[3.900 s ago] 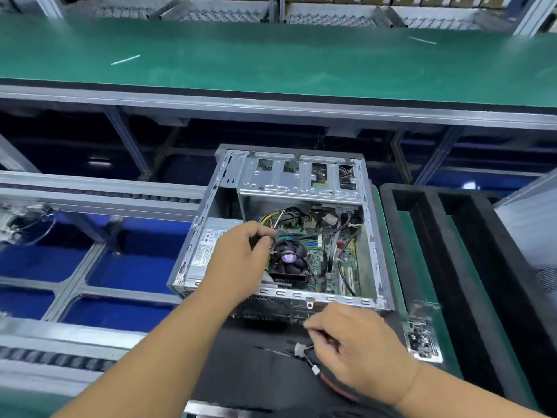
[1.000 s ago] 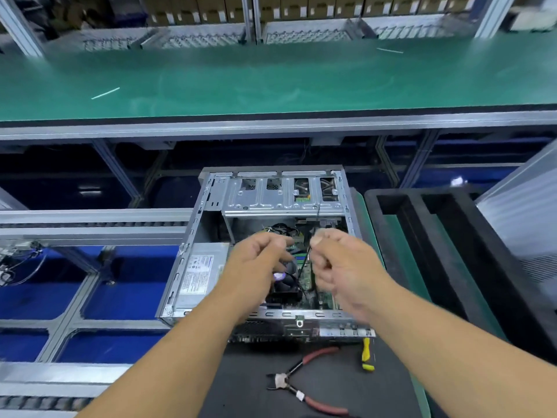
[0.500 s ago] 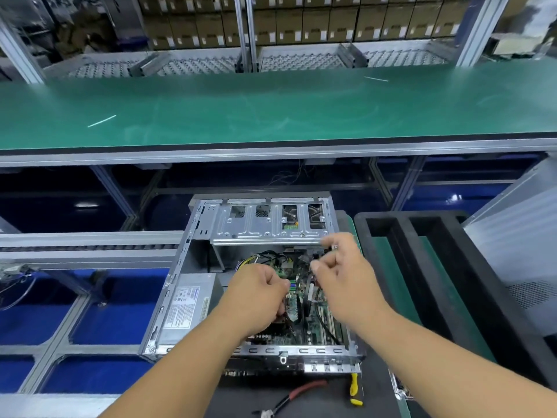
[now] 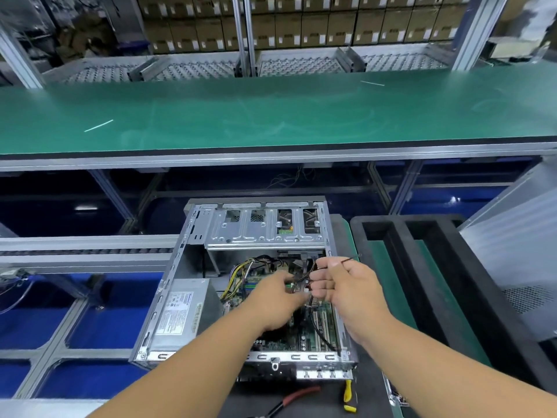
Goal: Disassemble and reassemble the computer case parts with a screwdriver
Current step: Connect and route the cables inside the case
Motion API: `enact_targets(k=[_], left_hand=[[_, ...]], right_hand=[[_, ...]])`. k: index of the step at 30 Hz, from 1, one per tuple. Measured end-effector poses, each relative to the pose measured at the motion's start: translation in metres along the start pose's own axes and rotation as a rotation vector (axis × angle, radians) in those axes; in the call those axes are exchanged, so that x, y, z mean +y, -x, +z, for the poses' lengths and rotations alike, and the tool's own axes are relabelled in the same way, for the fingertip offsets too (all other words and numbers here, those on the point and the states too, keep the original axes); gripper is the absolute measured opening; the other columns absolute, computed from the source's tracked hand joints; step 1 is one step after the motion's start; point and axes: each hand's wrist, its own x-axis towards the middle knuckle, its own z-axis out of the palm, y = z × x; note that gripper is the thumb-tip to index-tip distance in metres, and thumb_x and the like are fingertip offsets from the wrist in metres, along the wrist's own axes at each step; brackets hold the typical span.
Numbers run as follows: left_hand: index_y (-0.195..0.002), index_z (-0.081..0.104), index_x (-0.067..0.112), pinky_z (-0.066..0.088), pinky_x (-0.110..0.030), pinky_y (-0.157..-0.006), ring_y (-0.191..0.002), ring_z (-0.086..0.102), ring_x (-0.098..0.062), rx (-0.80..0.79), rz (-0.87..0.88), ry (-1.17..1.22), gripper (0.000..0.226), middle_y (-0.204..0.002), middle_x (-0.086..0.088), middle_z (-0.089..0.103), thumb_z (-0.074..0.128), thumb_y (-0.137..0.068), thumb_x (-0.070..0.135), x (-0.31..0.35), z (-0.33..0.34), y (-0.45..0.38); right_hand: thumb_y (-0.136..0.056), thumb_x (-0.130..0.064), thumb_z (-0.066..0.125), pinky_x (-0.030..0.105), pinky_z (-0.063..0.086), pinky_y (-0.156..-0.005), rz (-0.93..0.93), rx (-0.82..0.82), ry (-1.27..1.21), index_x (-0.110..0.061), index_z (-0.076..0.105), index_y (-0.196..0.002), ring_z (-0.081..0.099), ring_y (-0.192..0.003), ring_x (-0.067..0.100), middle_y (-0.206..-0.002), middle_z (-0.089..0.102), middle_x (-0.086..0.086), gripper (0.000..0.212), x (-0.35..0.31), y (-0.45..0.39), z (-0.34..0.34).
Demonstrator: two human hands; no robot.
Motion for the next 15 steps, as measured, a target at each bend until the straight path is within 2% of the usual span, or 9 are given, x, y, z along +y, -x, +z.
enact_targets(k=[1, 3, 4, 6, 10, 12, 15], left_hand=[[-0.120, 0.060, 0.025, 0.048, -0.024, -0.064, -0.077, 0.062, -0.009, -0.023, 0.008, -0.036, 0.042, -0.100, 0.006, 0.069, 0.073, -0.088, 0.049, 0.002, 0.006, -0.004], [-0.096, 0.065, 0.021, 0.052, -0.031, -0.069, -0.072, 0.060, -0.014, -0.019, 0.015, -0.132, 0.025, -0.087, 0.002, 0.068, 0.074, -0.087, 0.042, 0.007, 0.015, -0.011], [-0.083, 0.061, 0.022, 0.052, -0.034, -0.068, -0.067, 0.058, -0.017, 0.012, 0.018, -0.182, 0.021, -0.077, 0.002, 0.064, 0.072, -0.089, 0.039, 0.008, 0.016, -0.013], [-0.071, 0.055, 0.020, 0.048, -0.033, -0.062, -0.063, 0.055, -0.021, 0.074, 0.013, -0.213, 0.027, -0.067, 0.002, 0.057, 0.066, -0.091, 0.035, 0.007, 0.012, -0.017], [-0.067, 0.044, 0.022, 0.034, -0.028, -0.052, -0.051, 0.038, -0.015, 0.112, 0.021, -0.086, 0.039, -0.057, 0.005, 0.044, 0.072, -0.091, 0.031, -0.007, 0.000, -0.015], [-0.068, 0.045, 0.021, 0.031, -0.027, -0.051, -0.050, 0.034, -0.013, 0.138, 0.033, -0.059, 0.039, -0.057, 0.007, 0.041, 0.072, -0.093, 0.033, -0.012, -0.004, -0.014], [-0.075, 0.059, 0.014, 0.040, -0.025, -0.051, -0.046, 0.042, -0.012, 0.214, 0.022, 0.009, 0.030, -0.056, 0.002, 0.057, 0.067, -0.097, 0.033, -0.014, -0.014, -0.015]], right_hand=[[-0.109, -0.009, 0.044, 0.027, 0.057, -0.056, 0.007, 0.011, -0.017, 0.000, 0.069, -0.103, 0.067, -0.060, 0.019, -0.076, 0.075, 0.015, 0.027, 0.000, -0.001, 0.000], [-0.108, -0.007, 0.042, 0.028, 0.057, -0.054, 0.026, 0.030, -0.048, 0.002, 0.066, -0.103, 0.066, -0.058, 0.020, -0.075, 0.074, 0.017, 0.027, -0.001, -0.003, -0.001], [-0.108, -0.007, 0.041, 0.028, 0.057, -0.053, 0.031, 0.031, -0.066, 0.003, 0.065, -0.103, 0.065, -0.058, 0.021, -0.074, 0.073, 0.018, 0.027, -0.001, -0.003, -0.002], [-0.109, -0.010, 0.040, 0.028, 0.057, -0.052, 0.040, 0.032, -0.095, 0.003, 0.063, -0.101, 0.066, -0.057, 0.021, -0.075, 0.073, 0.019, 0.027, -0.001, -0.004, -0.004], [-0.109, -0.012, 0.037, 0.031, 0.057, -0.051, 0.060, 0.055, -0.133, 0.002, 0.060, -0.098, 0.066, -0.056, 0.024, -0.076, 0.073, 0.023, 0.029, -0.001, 0.000, -0.010], [-0.109, -0.013, 0.038, 0.032, 0.057, -0.051, 0.056, 0.059, -0.084, 0.002, 0.060, -0.098, 0.065, -0.056, 0.024, -0.076, 0.073, 0.023, 0.029, -0.001, 0.005, -0.010], [-0.107, -0.009, 0.038, 0.033, 0.058, -0.052, 0.052, 0.031, -0.004, 0.006, 0.059, -0.099, 0.060, -0.056, 0.022, -0.071, 0.069, 0.018, 0.028, -0.004, 0.017, -0.008]])
